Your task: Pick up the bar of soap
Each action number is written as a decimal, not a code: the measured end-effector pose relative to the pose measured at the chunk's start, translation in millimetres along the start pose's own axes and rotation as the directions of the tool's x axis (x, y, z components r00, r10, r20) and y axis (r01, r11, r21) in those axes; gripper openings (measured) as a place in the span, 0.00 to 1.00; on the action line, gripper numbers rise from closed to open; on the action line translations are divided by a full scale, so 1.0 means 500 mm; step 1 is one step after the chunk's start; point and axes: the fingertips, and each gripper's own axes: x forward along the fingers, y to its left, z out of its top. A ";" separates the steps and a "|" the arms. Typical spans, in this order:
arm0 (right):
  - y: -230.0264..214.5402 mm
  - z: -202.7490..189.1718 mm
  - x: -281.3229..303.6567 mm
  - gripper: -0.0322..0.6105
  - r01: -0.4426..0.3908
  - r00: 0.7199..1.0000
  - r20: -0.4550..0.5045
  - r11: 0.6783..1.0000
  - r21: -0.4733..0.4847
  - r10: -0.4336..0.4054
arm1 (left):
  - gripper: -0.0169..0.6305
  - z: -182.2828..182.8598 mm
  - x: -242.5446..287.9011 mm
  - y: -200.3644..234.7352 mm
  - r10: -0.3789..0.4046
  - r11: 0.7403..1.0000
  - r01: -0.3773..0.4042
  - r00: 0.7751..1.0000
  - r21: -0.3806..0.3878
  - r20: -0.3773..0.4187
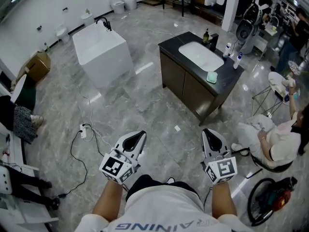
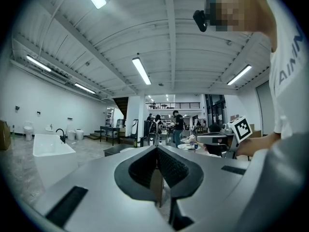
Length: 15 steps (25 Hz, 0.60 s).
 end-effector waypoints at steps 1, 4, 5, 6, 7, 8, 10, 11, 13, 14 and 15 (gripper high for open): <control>-0.009 -0.003 0.005 0.09 -0.001 1.000 -0.001 1.000 0.003 0.001 | 0.04 0.000 0.011 0.002 -0.001 1.000 0.001 1.000 0.000 -0.002; -0.027 -0.017 0.023 0.09 -0.012 1.000 -0.006 1.000 -0.004 0.012 | 0.04 -0.006 0.040 0.014 -0.001 1.000 0.001 1.000 -0.007 -0.005; -0.033 -0.020 0.030 0.09 -0.011 1.000 -0.008 1.000 -0.004 0.011 | 0.04 -0.009 0.050 0.019 -0.004 1.000 0.004 1.000 -0.007 -0.006; -0.038 -0.024 0.037 0.09 -0.008 1.000 -0.011 1.000 -0.004 0.008 | 0.04 -0.011 0.059 0.024 -0.009 1.000 0.009 1.000 -0.007 -0.008; -0.044 -0.026 0.044 0.09 -0.003 1.000 -0.014 1.000 -0.004 0.003 | 0.04 -0.014 0.069 0.029 -0.015 1.000 0.015 1.000 -0.007 -0.011; -0.051 -0.029 0.051 0.09 0.003 1.000 -0.017 1.000 -0.002 -0.003 | 0.04 -0.017 0.079 0.035 -0.023 1.000 0.023 1.000 -0.007 -0.014; -0.064 -0.035 0.070 0.09 0.012 1.000 -0.026 1.000 -0.002 -0.012 | 0.04 -0.019 0.100 0.053 -0.037 0.999 0.037 0.999 -0.008 -0.017; -0.068 -0.036 0.081 0.09 0.018 0.999 -0.031 1.000 -0.002 -0.018 | 0.04 -0.019 0.109 0.064 -0.045 0.999 0.045 0.999 -0.010 -0.018; -0.073 -0.034 0.106 0.09 0.039 0.998 -0.041 0.999 -0.005 -0.039 | 0.04 -0.021 0.130 0.091 -0.062 0.998 0.062 0.998 -0.016 -0.015; -0.076 -0.032 0.120 0.09 0.052 0.998 -0.045 0.999 -0.007 -0.053 | 0.04 -0.023 0.141 0.107 -0.071 0.997 0.071 0.997 -0.021 -0.013; -0.080 -0.031 0.136 0.09 0.062 0.997 -0.048 0.998 -0.010 -0.062 | 0.04 -0.025 0.154 0.123 -0.081 0.996 0.081 0.997 -0.024 -0.012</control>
